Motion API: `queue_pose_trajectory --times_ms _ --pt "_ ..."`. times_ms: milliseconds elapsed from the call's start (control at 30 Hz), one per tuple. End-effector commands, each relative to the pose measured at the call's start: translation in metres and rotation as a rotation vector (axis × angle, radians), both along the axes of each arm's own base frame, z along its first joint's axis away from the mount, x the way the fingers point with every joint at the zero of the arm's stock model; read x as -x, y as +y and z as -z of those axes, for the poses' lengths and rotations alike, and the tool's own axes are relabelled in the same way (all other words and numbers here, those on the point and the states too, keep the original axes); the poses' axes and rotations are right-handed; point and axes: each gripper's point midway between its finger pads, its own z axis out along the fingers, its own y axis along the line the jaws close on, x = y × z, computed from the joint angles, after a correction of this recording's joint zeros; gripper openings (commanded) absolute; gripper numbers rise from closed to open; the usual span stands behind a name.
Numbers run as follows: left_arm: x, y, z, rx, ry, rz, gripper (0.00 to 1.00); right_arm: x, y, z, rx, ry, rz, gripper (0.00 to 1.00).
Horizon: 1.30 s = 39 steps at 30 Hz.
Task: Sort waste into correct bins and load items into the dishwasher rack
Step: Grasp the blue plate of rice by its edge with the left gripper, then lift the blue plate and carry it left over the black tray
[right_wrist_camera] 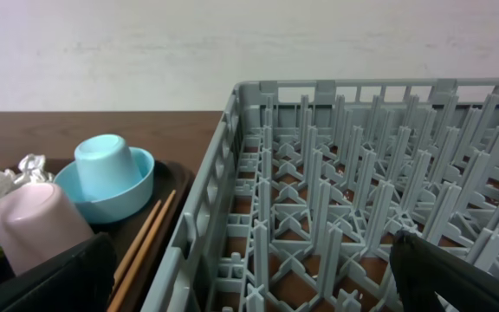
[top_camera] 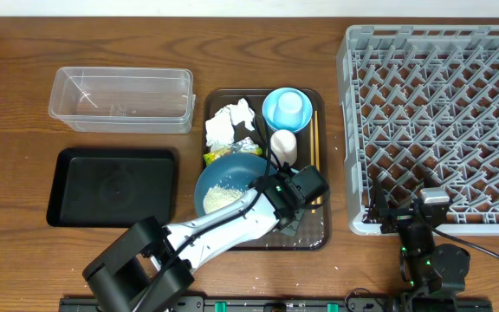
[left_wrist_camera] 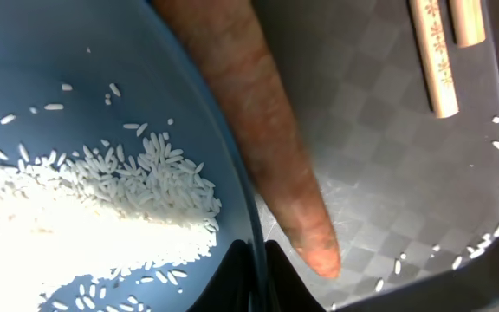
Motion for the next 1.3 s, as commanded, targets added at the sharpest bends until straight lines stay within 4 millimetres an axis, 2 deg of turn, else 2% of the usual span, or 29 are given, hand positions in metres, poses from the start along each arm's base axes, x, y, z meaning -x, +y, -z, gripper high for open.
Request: queue_pose_trajectory --times_ms 0,200,333,600,867,1033,1267 --pt "-0.002 0.001 -0.011 0.002 -0.006 -0.024 0.06 0.000 -0.005 0.002 0.012 0.005 0.023 0.99" --pt "-0.011 0.005 -0.046 0.028 -0.091 -0.035 0.06 0.000 -0.005 0.002 0.012 0.005 0.023 0.99" --pt "-0.010 0.007 -0.064 0.063 -0.117 -0.037 0.06 0.000 -0.005 0.002 0.012 0.005 0.023 0.99" --pt "-0.010 0.015 -0.088 0.091 -0.168 -0.041 0.06 0.000 -0.005 0.002 0.012 0.005 0.023 0.99" --pt "-0.015 0.026 -0.101 0.081 -0.211 -0.011 0.06 0.000 -0.005 0.002 0.012 0.005 0.023 0.99" --pt "-0.029 0.053 -0.118 0.081 -0.248 -0.084 0.06 0.000 -0.005 0.002 0.012 0.005 0.023 0.99" --pt "-0.055 0.100 -0.158 0.146 -0.354 -0.224 0.07 0.000 -0.005 0.002 0.012 0.005 0.023 0.99"
